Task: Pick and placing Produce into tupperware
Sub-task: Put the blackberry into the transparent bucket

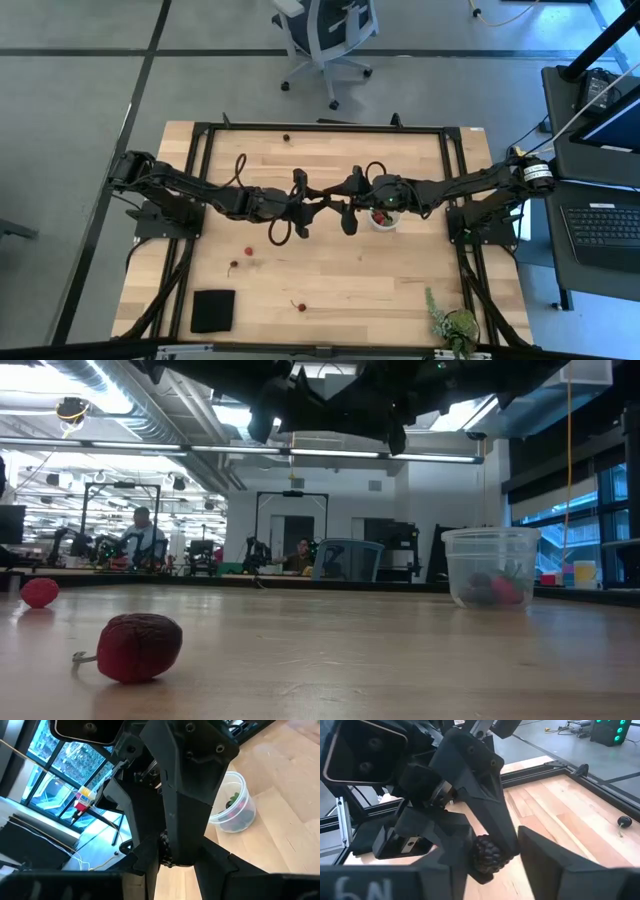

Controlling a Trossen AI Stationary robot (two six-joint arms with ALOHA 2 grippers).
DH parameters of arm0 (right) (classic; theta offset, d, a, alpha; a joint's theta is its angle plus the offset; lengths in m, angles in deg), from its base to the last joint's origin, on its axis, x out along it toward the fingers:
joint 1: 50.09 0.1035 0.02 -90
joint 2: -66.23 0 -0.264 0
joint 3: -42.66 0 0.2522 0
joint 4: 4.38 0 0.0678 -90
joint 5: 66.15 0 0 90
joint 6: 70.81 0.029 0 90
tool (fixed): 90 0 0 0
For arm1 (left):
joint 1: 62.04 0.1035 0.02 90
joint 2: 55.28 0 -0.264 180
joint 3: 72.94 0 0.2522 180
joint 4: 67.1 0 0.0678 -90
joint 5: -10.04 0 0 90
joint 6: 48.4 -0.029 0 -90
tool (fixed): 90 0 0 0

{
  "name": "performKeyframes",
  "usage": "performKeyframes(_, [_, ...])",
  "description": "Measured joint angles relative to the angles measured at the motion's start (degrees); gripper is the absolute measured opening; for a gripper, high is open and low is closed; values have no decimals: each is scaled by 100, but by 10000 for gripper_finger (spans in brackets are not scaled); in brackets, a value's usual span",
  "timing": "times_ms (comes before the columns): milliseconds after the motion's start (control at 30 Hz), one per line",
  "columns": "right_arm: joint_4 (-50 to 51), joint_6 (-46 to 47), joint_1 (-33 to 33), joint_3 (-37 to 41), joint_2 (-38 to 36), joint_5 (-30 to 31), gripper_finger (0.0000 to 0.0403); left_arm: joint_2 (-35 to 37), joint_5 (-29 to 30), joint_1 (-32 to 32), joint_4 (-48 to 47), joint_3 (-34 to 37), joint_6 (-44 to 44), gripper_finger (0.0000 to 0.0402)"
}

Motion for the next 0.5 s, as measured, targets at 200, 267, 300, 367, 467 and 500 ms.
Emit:
performKeyframes(200, [7, -142, -4, -2, -2, 9, 114, 0, 22, 0, 16, 0, -52, 98])
performKeyframes(267, [11, -149, -4, -2, -2, 9, 114, 0, 20, 0, 16, 0, -42, 99])
performKeyframes(300, [13, -147, -4, -2, -2, 9, 114, 0, 18, 0, 16, 0, -40, 99])
performKeyframes(367, [20, -146, -7, -2, -2, 9, 114, 0, 14, 0, 18, 0, -21, 99])
performKeyframes(467, [33, -145, -7, -2, -2, 7, 114, 0, 3, 0, 9, 0, 21, 99])
performKeyframes(500, [38, -149, -7, -2, -2, 7, 114, 0, -4, 0, -19, 0, 21, 99])
